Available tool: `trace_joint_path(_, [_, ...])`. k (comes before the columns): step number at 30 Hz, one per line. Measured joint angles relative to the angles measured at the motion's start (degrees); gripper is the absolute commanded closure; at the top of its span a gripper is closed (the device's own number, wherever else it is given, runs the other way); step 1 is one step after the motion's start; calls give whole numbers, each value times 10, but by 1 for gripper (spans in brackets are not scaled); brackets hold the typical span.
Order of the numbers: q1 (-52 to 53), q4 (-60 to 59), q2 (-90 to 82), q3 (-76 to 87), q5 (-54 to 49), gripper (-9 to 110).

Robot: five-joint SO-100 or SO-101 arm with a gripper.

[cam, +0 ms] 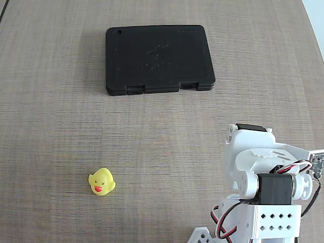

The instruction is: Grasp a duck and put it on the black surface.

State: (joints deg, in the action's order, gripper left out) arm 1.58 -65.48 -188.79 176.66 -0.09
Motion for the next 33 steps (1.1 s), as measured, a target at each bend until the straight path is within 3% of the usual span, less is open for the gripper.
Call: trace_joint_path(33, [7, 0, 41, -47, -2, 100])
